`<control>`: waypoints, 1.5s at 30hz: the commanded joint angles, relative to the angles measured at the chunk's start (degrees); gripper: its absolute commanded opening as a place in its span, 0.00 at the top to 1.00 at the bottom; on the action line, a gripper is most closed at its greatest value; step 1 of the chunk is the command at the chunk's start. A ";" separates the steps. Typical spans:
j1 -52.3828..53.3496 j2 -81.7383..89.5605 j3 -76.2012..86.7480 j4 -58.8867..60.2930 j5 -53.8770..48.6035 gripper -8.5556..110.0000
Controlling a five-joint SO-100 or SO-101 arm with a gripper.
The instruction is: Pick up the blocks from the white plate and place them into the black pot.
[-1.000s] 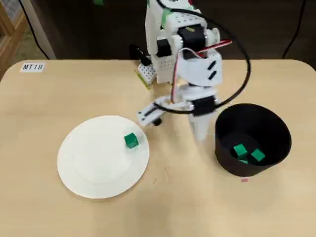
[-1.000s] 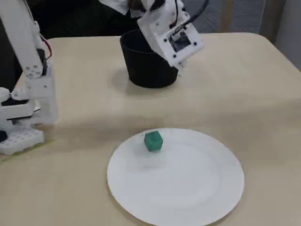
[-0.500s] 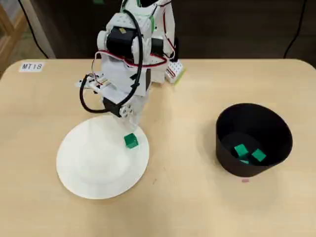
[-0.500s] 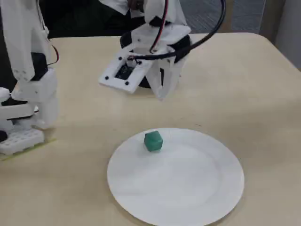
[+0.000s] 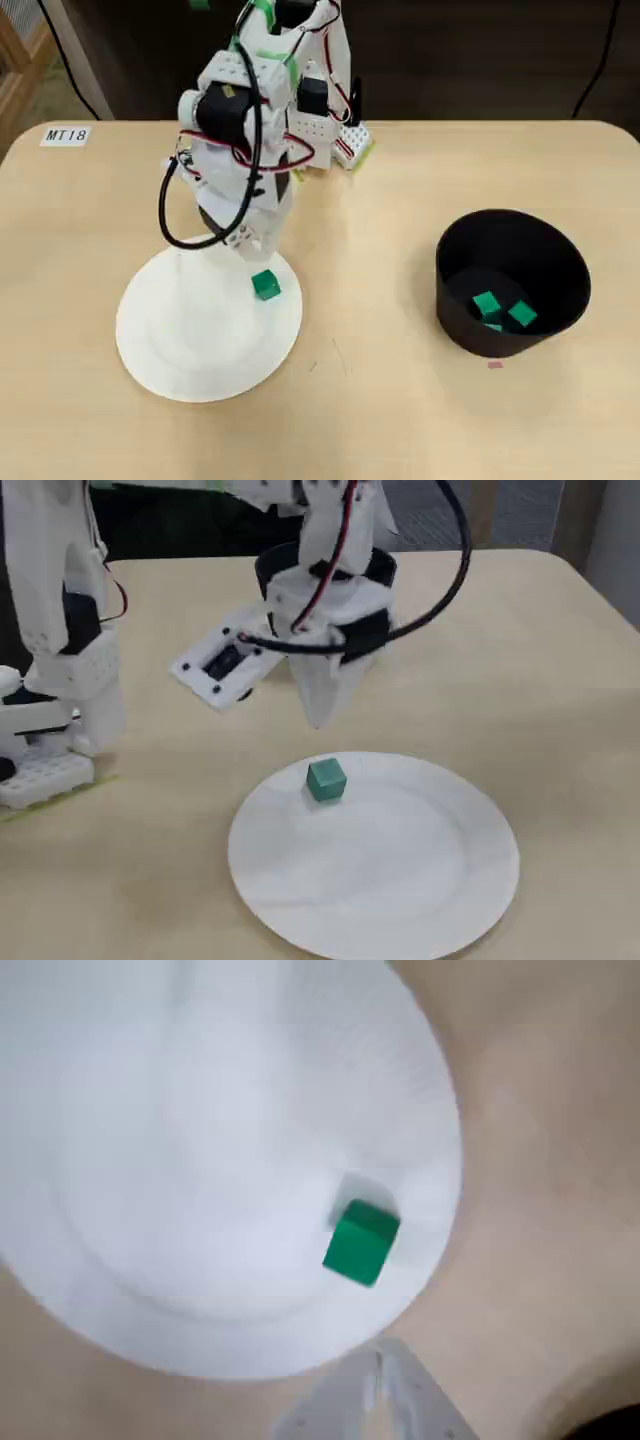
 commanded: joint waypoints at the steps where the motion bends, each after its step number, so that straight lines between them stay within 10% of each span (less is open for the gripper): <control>1: 0.97 0.97 2.55 0.44 3.52 0.95; 25: 0.35 -2.37 3.34 0.44 -1.41 0.76; 45: 1.05 -12.83 -3.25 0.09 -5.89 0.95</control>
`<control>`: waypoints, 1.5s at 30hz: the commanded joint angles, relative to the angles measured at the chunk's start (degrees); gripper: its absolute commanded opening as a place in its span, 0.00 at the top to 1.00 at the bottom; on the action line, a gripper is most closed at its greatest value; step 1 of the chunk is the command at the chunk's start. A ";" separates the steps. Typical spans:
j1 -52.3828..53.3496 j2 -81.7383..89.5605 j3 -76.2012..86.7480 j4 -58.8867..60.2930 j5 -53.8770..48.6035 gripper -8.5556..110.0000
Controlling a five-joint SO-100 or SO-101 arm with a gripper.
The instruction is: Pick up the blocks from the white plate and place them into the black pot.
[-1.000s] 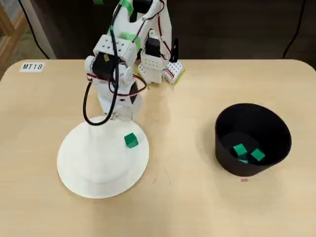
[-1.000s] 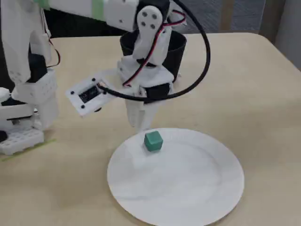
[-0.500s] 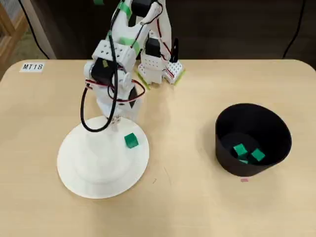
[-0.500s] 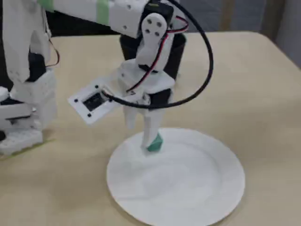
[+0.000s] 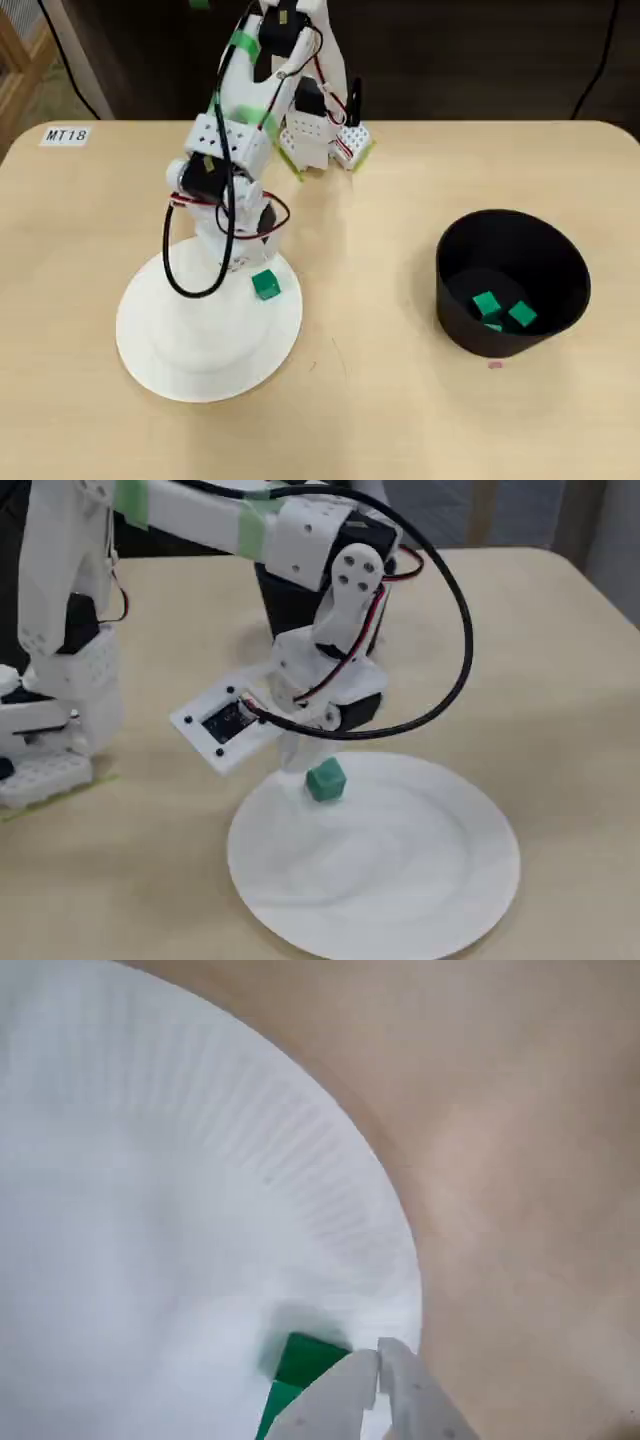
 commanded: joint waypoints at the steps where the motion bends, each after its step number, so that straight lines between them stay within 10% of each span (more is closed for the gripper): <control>1: 0.70 0.18 -2.99 0.18 -0.79 0.95; 15: -0.88 4.57 -4.04 0.53 -5.98 0.71; 45: -2.72 9.76 7.47 0.44 -16.70 0.64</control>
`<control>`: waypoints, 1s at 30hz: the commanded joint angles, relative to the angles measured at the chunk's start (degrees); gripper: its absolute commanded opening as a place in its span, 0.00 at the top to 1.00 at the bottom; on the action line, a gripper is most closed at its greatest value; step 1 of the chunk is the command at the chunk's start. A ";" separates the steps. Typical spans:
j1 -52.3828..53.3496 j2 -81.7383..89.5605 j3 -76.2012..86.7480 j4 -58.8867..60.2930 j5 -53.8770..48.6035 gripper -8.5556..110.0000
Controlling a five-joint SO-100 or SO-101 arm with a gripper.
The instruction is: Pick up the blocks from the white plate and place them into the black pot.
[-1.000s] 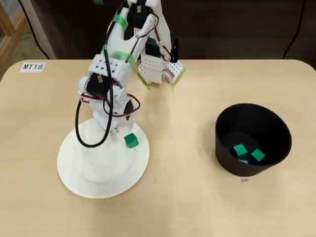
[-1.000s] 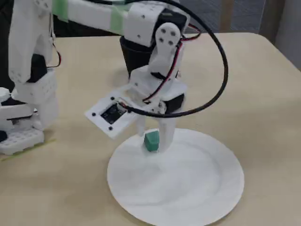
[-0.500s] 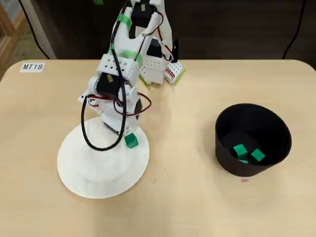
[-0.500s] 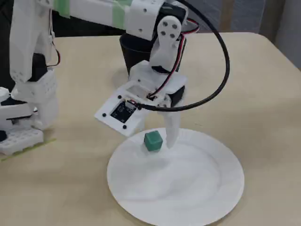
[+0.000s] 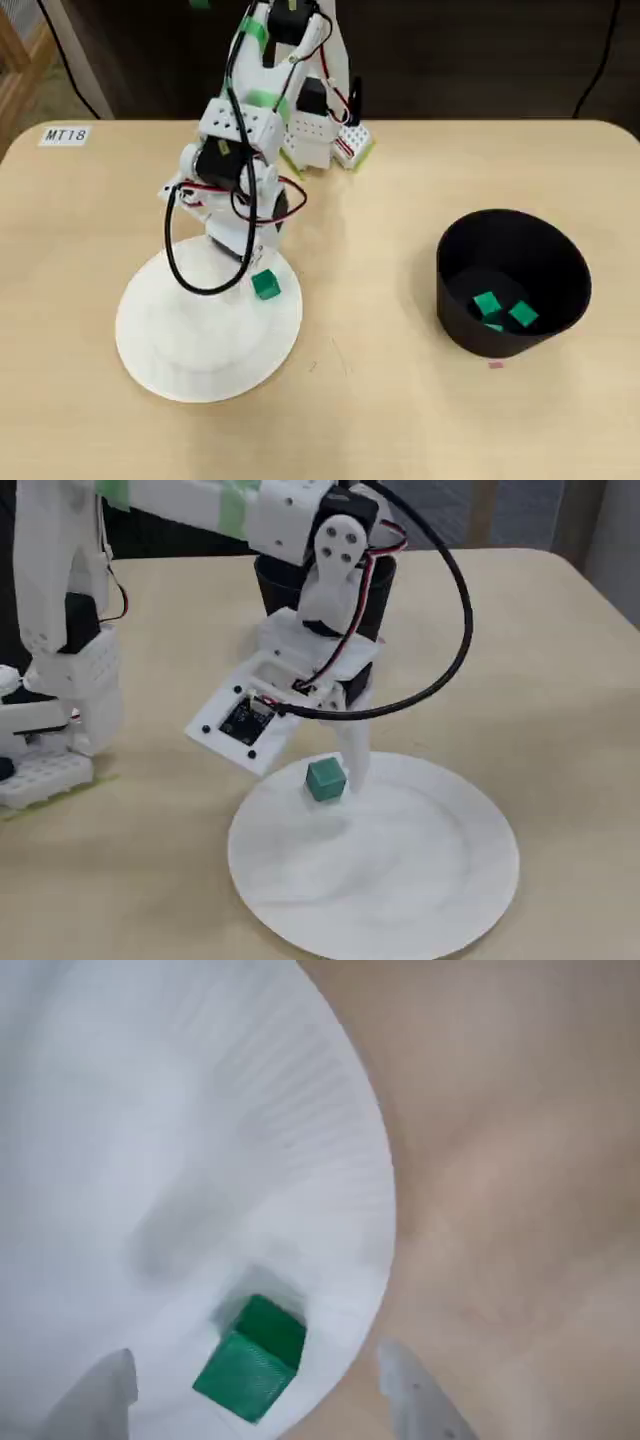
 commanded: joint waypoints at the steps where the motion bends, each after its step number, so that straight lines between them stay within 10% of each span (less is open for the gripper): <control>1: -1.41 2.55 2.29 0.44 0.00 0.64; 11: -3.52 -5.36 -1.05 -0.44 -2.37 0.66; 17: -2.55 -10.55 -7.56 -0.97 -1.05 0.88; 21: -1.49 -10.02 -11.51 -0.88 -3.16 0.70; 30: -1.41 -9.05 -12.74 -0.18 -8.44 0.67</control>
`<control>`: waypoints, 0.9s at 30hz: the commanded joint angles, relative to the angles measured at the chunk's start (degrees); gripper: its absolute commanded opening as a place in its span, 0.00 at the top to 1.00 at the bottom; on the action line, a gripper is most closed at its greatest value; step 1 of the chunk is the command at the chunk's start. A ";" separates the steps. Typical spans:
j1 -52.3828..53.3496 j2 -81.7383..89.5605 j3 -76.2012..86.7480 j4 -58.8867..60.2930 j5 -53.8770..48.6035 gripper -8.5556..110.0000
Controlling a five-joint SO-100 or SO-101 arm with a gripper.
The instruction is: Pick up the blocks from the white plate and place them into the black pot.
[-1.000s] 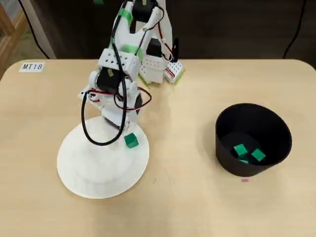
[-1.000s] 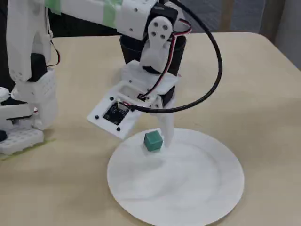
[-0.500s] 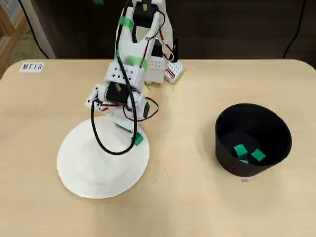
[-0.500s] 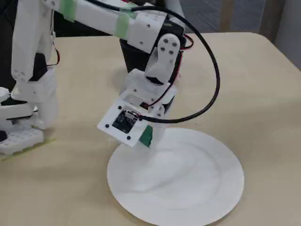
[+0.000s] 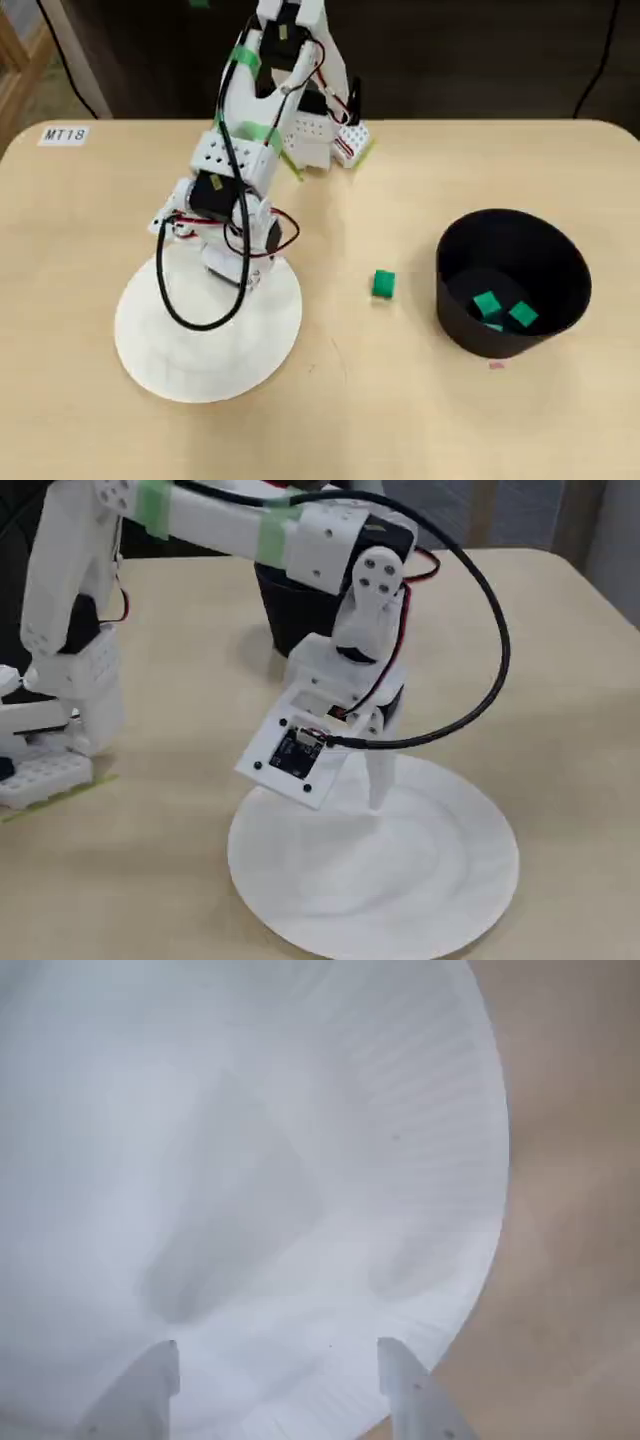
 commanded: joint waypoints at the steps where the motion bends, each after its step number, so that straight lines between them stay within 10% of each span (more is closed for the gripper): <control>1: -1.67 2.55 -0.62 0.53 -3.08 0.67; 27: -34.89 30.85 28.21 -15.38 7.82 0.65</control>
